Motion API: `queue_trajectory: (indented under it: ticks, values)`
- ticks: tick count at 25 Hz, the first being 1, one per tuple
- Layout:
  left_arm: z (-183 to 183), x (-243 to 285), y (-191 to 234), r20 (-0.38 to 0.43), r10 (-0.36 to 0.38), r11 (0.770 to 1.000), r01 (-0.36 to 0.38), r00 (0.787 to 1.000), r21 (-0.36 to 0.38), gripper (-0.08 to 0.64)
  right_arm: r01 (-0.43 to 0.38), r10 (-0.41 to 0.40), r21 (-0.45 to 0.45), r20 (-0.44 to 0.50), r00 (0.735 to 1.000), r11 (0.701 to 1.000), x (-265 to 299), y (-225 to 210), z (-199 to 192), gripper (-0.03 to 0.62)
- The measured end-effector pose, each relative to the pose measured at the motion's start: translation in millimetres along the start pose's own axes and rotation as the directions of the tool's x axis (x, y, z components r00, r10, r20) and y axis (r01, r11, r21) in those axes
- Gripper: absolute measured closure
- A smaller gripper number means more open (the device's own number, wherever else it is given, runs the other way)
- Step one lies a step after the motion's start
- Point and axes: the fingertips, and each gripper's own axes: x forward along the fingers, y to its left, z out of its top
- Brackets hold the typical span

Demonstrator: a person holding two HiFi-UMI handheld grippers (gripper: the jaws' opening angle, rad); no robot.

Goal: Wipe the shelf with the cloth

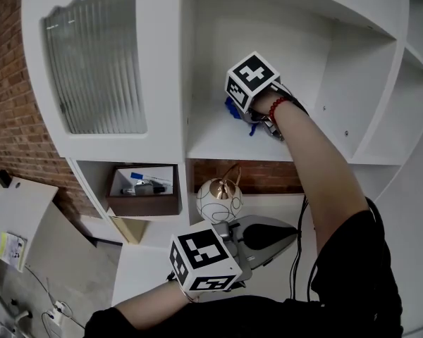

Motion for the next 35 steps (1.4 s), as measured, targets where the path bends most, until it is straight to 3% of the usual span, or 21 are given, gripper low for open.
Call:
queue_trajectory:
  ticks: [7,13,16,35]
  values:
    - [2,9,-11,-0.008,-0.032,0.999,0.032,0.999,0.007,0.561,0.063,-0.059,0.1,-0.044,0.997,0.993,-13,-43,-40,0.545]
    - [-3,16,-23,-0.049,-0.059,0.996,0.062,0.997,0.063,0.561,0.119,-0.11,0.175,-0.062,0.992,0.977,-24,-71,-68,0.545]
    - [1,16,-25,-0.035,-0.067,0.997,0.068,0.997,0.041,0.561,0.153,-0.138,0.199,-0.083,0.987,0.968,-30,-85,-82,0.545]
    - [2,6,-30,-0.012,-0.076,0.997,0.076,0.997,0.027,0.561,0.365,-0.305,0.329,-0.22,0.926,0.871,-58,-143,-144,0.543]
